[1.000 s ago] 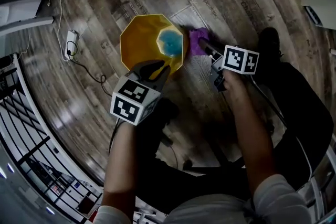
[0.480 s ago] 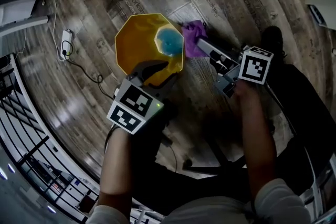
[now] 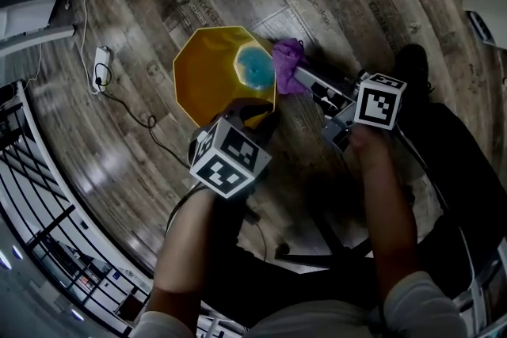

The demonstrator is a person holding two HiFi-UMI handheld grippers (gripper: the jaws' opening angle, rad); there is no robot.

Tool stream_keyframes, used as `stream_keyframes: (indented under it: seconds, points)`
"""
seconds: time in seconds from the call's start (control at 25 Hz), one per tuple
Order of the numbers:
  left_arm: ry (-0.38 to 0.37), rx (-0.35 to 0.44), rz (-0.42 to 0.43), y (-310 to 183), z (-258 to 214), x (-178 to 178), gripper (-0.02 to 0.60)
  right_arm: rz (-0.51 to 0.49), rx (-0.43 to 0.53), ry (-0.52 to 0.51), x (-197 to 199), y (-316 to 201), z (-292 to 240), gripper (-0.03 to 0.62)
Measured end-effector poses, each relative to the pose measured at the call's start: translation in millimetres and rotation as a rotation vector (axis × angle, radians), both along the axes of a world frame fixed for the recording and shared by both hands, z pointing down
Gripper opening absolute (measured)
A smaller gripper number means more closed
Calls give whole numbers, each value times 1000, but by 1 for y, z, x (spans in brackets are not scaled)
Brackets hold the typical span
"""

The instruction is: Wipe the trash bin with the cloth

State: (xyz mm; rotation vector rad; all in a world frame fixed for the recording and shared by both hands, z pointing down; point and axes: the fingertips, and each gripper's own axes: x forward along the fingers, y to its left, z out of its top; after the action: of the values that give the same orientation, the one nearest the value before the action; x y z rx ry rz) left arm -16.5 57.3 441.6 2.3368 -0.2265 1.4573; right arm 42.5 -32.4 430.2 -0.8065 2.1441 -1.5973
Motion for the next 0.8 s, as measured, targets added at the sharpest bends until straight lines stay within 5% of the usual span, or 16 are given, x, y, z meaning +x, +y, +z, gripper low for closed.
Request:
stream_keyframes:
  seconds: [0.8]
  points:
    - [38,-40,-25,-4,0,9,45,-125,-262,368,-13,0,162,144]
